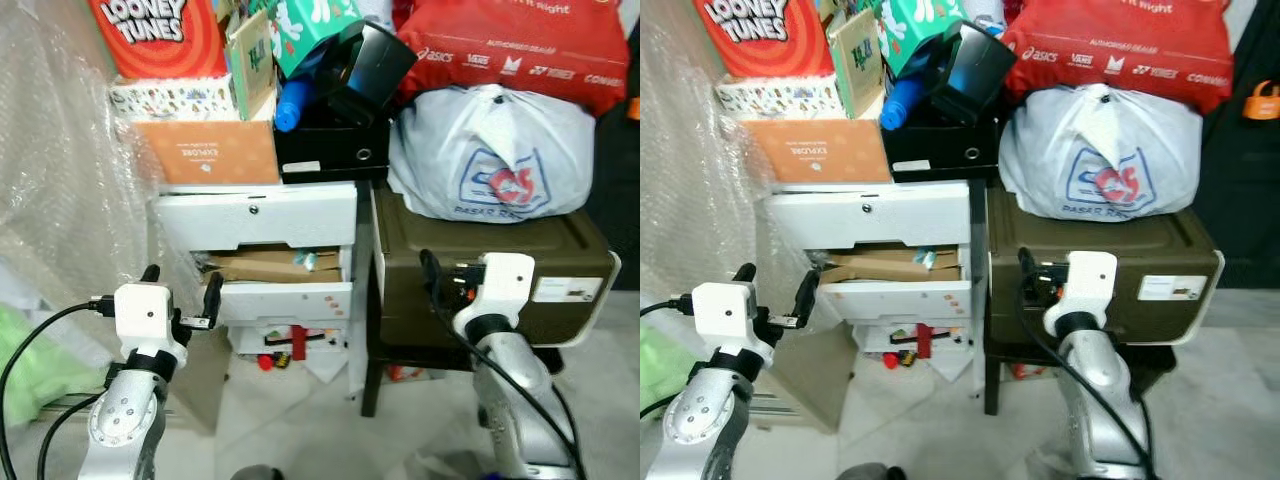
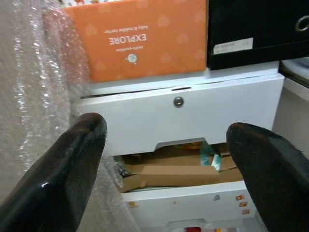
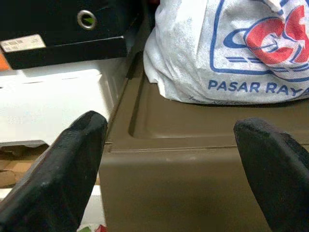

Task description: Clean up the room

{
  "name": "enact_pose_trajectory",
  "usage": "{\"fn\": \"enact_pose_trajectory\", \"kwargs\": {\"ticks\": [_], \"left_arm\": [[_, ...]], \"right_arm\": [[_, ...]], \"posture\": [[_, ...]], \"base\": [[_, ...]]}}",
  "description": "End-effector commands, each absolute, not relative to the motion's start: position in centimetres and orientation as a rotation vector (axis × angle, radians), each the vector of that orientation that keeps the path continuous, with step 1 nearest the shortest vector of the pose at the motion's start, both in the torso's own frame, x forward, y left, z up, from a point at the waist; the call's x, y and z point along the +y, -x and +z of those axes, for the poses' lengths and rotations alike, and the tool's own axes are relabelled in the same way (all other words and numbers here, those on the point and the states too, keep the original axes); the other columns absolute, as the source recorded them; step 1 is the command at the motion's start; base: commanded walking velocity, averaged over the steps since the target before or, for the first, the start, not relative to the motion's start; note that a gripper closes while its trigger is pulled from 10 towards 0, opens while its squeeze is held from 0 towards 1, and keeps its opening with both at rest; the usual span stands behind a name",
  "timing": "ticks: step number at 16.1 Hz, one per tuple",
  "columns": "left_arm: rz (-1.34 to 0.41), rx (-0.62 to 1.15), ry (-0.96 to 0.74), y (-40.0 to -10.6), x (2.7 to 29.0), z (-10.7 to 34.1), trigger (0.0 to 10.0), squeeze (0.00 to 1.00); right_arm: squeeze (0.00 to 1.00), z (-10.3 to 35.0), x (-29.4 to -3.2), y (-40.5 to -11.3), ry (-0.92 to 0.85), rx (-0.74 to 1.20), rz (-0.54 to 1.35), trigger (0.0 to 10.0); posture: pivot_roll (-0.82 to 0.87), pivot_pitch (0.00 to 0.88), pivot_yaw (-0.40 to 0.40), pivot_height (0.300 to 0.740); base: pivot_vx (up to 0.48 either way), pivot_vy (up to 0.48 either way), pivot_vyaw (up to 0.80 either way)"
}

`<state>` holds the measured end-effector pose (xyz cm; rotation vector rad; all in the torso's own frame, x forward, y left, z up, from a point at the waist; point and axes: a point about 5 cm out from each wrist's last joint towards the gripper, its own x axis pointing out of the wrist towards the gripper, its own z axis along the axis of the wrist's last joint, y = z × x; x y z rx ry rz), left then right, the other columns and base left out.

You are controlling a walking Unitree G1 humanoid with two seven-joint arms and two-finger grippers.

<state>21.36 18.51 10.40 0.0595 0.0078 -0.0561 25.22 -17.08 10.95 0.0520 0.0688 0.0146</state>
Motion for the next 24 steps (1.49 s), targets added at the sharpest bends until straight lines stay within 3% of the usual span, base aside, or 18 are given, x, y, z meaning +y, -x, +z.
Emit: {"fn": "enact_pose_trajectory", "kwargs": {"ticks": [1,10,18,21,24], "left_arm": [[-0.046,-0.011,-0.063,-21.6,18.8,10.8,10.0,0.00],[-0.068,-0.044,-0.076,-22.8,18.1,11.4,10.0,0.00],[-0.007,-0.061,-0.032,-22.3,17.2,10.9,10.0,0.00],[0.007,-0.092,-0.051,-23.2,17.6,11.5,10.0,0.00],[0.007,-0.098,-0.048,-23.5,17.9,11.7,10.0,0.00]], "right_arm": [[0.00,11.4,-16.9,-25.2,-0.051,0.060,0.021,10.0],[0.00,11.5,-16.3,-26.2,-0.037,0.057,0.050,10.0],[0.00,10.9,-15.1,-28.4,0.010,0.097,0.142,10.0],[0.00,10.8,-14.7,-29.0,0.001,0.092,0.151,10.0],[0.00,11.1,-14.8,-29.3,-0.010,0.061,0.128,10.0]], "posture": [[-0.14,0.000,0.060,0.740],[-0.12,0.000,0.024,0.740],[-0.08,0.000,-0.115,0.740],[-0.06,0.000,-0.100,0.740],[-0.08,0.000,-0.030,0.740]], "base": [[0.000,0.000,0.00],[0.000,0.000,0.80],[0.000,0.000,0.00],[0.000,0.000,0.00],[0.000,0.000,0.00]]}}
